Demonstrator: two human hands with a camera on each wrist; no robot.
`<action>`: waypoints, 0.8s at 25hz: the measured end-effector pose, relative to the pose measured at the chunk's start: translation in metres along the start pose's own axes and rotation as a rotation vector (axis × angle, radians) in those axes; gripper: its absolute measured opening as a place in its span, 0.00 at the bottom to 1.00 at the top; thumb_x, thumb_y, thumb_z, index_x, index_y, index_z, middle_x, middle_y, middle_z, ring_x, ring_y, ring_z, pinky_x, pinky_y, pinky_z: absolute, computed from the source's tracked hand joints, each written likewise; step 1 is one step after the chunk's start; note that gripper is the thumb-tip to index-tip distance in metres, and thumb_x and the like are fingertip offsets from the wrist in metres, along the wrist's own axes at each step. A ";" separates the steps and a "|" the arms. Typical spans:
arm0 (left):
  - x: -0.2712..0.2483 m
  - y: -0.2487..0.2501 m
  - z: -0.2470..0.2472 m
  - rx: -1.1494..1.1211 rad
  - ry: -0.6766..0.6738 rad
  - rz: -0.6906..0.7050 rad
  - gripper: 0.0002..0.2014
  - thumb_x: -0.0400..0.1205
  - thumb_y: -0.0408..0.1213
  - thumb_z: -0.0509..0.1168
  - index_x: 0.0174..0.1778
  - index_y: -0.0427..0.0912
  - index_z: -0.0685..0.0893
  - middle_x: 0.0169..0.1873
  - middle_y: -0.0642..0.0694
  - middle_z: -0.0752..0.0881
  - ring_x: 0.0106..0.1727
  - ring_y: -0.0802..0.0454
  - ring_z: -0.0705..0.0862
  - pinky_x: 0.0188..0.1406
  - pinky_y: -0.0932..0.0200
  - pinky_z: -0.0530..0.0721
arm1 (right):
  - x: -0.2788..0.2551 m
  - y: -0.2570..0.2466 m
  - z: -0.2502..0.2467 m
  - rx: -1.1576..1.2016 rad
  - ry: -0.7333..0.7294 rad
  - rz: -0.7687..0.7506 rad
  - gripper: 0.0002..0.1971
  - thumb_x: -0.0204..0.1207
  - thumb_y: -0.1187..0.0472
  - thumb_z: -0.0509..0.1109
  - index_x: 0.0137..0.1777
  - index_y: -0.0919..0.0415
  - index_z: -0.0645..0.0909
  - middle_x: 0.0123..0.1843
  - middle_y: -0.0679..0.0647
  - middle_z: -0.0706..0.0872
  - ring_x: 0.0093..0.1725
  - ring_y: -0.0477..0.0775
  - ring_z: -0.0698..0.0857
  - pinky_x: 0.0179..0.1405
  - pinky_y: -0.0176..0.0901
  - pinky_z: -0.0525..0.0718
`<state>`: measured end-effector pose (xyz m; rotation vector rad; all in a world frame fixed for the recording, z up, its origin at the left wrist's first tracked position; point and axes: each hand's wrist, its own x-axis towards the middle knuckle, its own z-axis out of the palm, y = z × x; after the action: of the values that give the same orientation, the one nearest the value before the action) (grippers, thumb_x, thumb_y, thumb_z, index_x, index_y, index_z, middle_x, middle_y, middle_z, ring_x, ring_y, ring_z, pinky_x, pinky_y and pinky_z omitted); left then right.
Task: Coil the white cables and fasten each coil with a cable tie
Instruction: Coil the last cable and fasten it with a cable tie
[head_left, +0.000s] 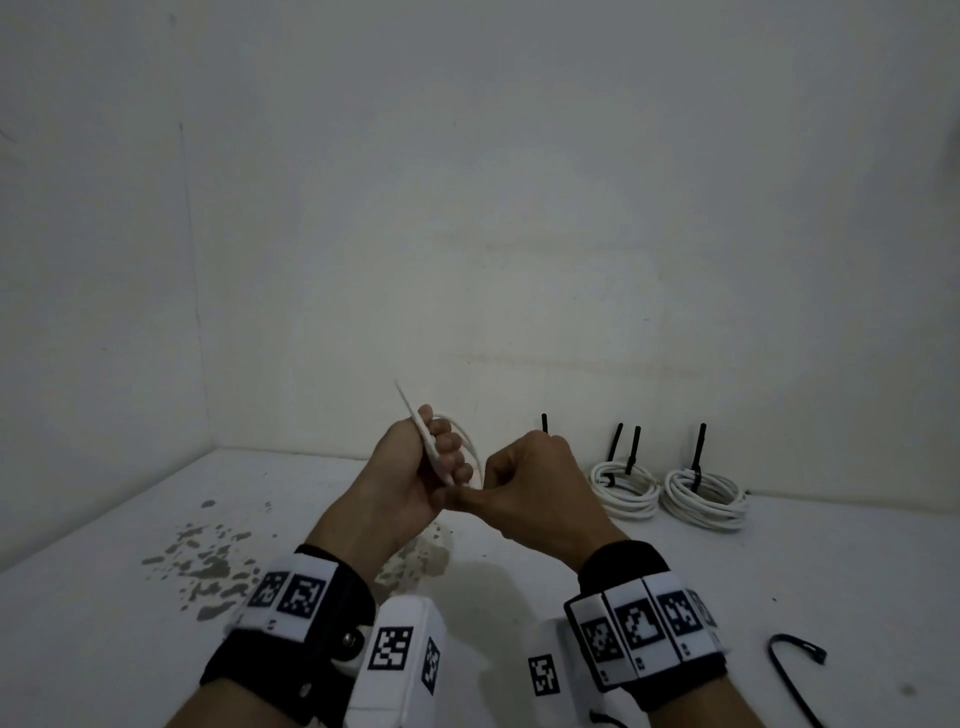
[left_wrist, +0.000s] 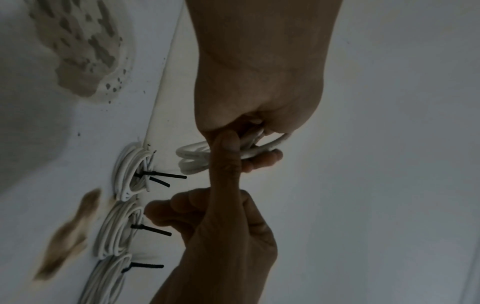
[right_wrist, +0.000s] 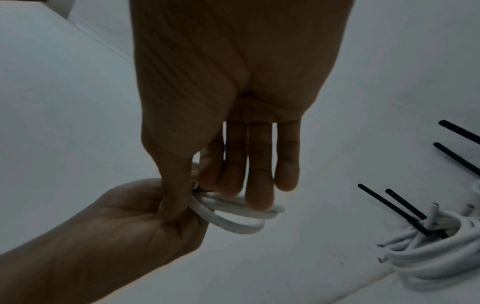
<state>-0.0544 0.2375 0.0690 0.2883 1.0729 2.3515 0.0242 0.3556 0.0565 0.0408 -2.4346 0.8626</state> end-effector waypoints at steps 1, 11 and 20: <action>0.000 -0.001 0.001 0.040 -0.002 0.006 0.22 0.91 0.46 0.49 0.30 0.46 0.68 0.16 0.51 0.66 0.13 0.57 0.64 0.14 0.66 0.68 | 0.000 0.000 0.001 -0.024 -0.015 -0.006 0.28 0.63 0.46 0.85 0.17 0.62 0.75 0.15 0.53 0.76 0.18 0.45 0.68 0.26 0.41 0.75; -0.008 -0.001 -0.007 0.521 -0.152 -0.100 0.26 0.88 0.55 0.51 0.28 0.45 0.71 0.15 0.52 0.60 0.13 0.58 0.55 0.14 0.67 0.54 | 0.008 0.000 -0.022 -0.106 0.122 -0.180 0.17 0.80 0.55 0.73 0.66 0.38 0.83 0.56 0.44 0.80 0.53 0.41 0.80 0.54 0.35 0.80; -0.011 0.011 -0.008 0.638 -0.115 -0.092 0.24 0.80 0.57 0.60 0.23 0.44 0.73 0.15 0.51 0.57 0.16 0.55 0.51 0.22 0.60 0.48 | 0.008 0.007 -0.028 -0.015 0.046 -0.079 0.04 0.75 0.62 0.79 0.47 0.54 0.93 0.33 0.39 0.89 0.34 0.37 0.88 0.39 0.29 0.82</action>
<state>-0.0529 0.2208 0.0727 0.5793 1.7132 1.8283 0.0299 0.3787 0.0751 0.1094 -2.3799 0.8021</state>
